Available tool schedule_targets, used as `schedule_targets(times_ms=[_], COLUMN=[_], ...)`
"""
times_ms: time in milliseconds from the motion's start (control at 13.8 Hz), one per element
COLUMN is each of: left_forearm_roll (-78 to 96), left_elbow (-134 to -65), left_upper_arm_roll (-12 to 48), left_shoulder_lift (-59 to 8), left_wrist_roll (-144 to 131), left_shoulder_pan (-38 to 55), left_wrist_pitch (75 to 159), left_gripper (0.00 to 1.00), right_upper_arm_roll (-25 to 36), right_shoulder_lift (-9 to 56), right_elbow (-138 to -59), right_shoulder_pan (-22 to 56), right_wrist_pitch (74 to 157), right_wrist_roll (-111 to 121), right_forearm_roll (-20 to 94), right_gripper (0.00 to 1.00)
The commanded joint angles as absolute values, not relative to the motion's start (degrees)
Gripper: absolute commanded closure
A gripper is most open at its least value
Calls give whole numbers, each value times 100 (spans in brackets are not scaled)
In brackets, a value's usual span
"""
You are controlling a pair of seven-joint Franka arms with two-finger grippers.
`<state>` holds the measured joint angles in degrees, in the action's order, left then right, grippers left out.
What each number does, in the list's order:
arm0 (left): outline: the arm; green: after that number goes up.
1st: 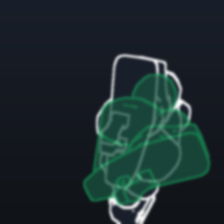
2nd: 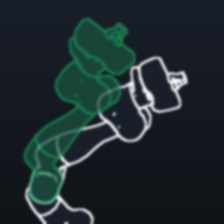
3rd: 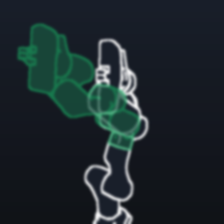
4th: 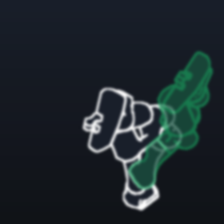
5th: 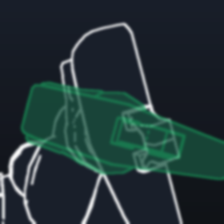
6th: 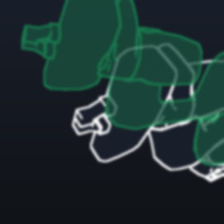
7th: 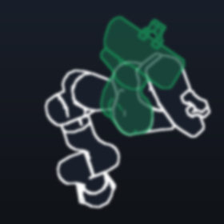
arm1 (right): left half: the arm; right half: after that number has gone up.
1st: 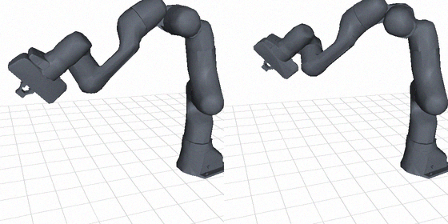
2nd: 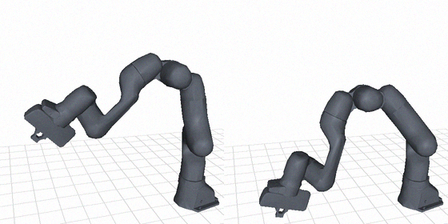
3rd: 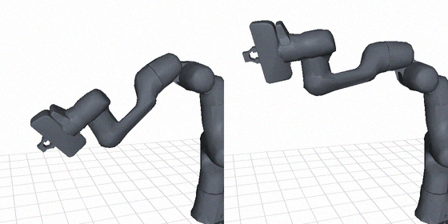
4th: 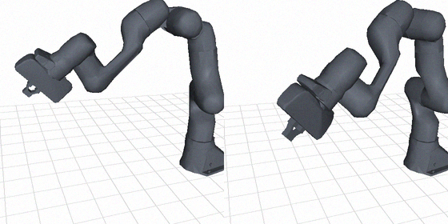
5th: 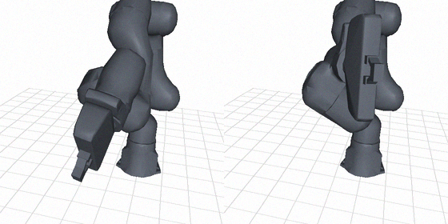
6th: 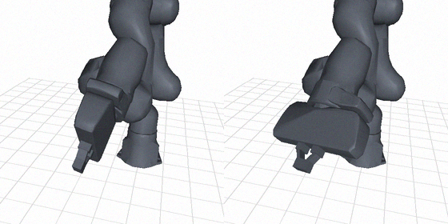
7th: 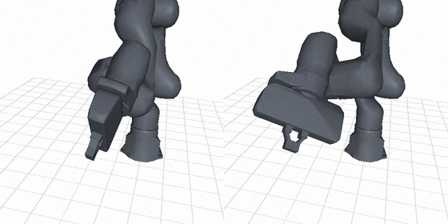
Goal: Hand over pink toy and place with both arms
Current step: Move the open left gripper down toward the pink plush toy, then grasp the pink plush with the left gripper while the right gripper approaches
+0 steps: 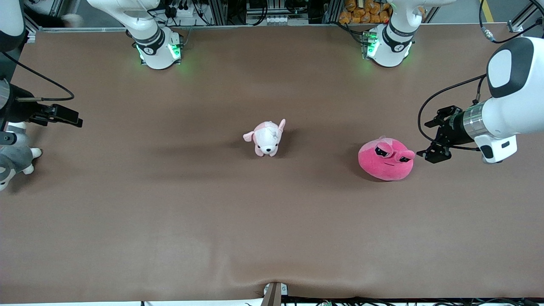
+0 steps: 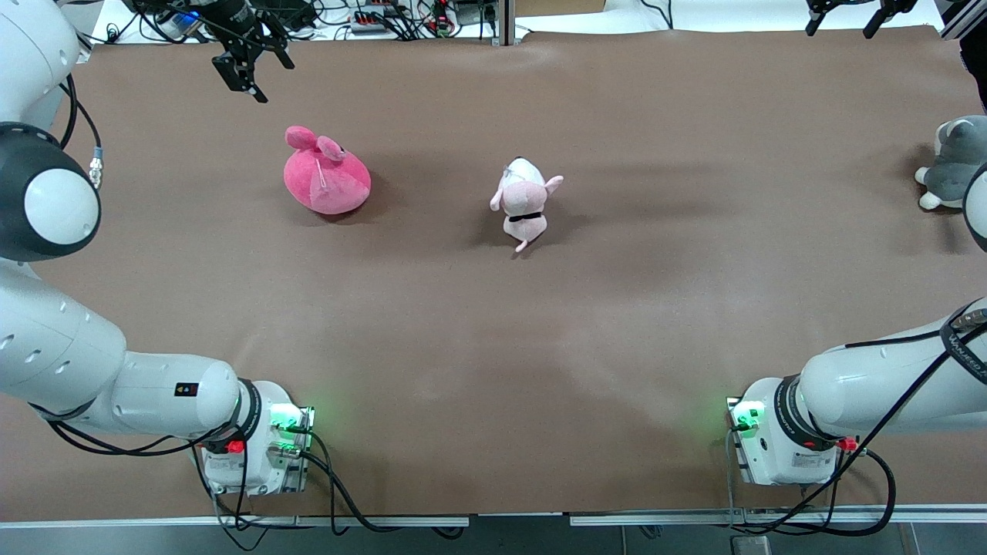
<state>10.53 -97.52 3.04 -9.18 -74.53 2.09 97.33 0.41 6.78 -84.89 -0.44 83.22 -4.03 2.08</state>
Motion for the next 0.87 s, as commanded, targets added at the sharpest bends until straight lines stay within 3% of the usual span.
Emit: schedule_targets(times_ms=[0,798], left_forearm_roll=[1151,1424], left_elbow=[-9861,-10397], left_upper_arm_roll=[316,316], left_shoulder_lift=[-826,-957], left_wrist_roll=[-7743,-8428], left_shoulder_pan=[202,149], left_wrist_pitch=[9852,10617], left_gripper=[0,0], right_upper_arm_roll=[35,35], right_shoulder_lift=[800,1283], right_elbow=[-8332,-8288], right_shoulder_pan=[44,615], right_wrist_pitch=[8297,8534], right_wrist_roll=[-703,-2144], right_forearm_roll=[290,220], right_gripper=[0,0])
